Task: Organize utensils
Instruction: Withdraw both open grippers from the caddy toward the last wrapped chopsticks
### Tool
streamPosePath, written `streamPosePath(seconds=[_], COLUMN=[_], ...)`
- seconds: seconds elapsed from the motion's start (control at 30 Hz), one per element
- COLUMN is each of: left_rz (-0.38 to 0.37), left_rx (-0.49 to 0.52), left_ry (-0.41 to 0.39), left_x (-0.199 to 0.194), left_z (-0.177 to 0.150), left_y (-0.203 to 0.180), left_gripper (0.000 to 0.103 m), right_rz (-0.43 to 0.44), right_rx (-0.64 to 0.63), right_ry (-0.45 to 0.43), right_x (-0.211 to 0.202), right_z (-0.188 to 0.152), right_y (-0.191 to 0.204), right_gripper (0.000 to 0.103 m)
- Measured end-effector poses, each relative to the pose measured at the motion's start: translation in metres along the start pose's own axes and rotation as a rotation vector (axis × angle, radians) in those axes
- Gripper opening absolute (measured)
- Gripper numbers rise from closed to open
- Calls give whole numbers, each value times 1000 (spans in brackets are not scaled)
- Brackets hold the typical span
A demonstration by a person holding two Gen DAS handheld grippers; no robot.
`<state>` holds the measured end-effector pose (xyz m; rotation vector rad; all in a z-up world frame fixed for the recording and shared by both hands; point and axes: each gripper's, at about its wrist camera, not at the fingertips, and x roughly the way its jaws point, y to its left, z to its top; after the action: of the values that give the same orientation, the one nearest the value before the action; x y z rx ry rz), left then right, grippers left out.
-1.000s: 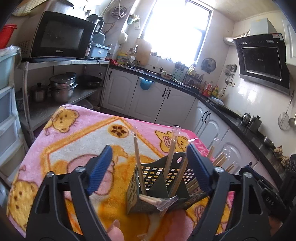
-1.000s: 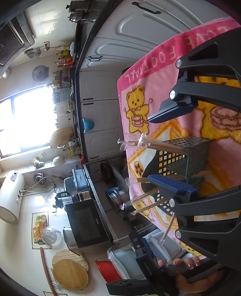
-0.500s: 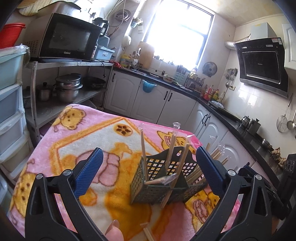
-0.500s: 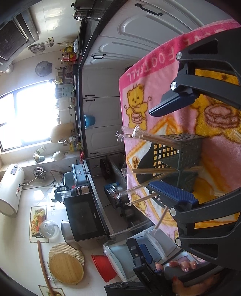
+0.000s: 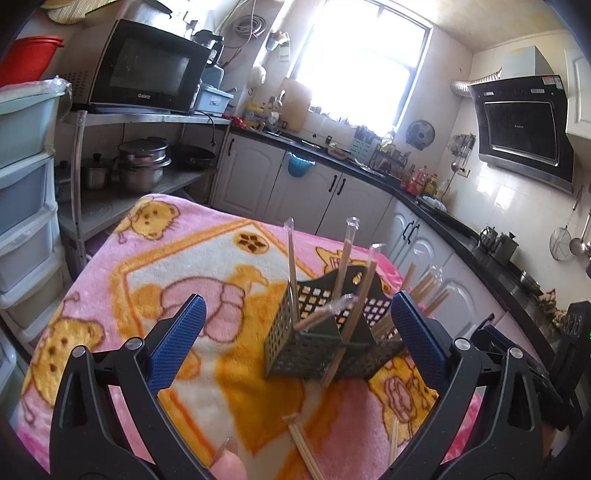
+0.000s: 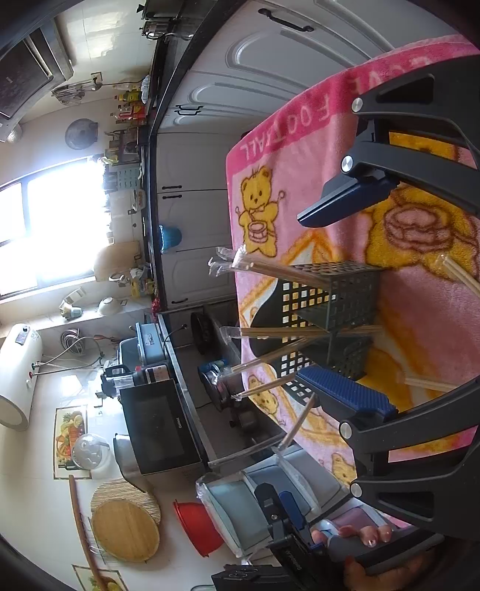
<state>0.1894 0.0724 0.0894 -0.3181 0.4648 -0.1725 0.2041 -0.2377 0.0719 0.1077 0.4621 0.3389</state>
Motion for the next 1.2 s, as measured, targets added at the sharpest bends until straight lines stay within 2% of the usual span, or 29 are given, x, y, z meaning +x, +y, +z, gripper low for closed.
streamPosePath(seconds=[0.7, 0.97, 1.2], left_rz=[17, 14, 19], left_rx=[9, 10, 30], left_ry=[81, 118, 188], left_x=[1, 5, 21], left_z=[-42, -57, -78], left_y=[-5, -7, -10], left_gripper=[92, 92, 92], right_rz=[-9, -4, -4], right_rx=[-27, -33, -41], right_ry=[53, 102, 165], right_x=[-15, -13, -4], right_z=[-34, -51, -71], right_y=[-2, -1, -2], right_gripper=[78, 78, 78])
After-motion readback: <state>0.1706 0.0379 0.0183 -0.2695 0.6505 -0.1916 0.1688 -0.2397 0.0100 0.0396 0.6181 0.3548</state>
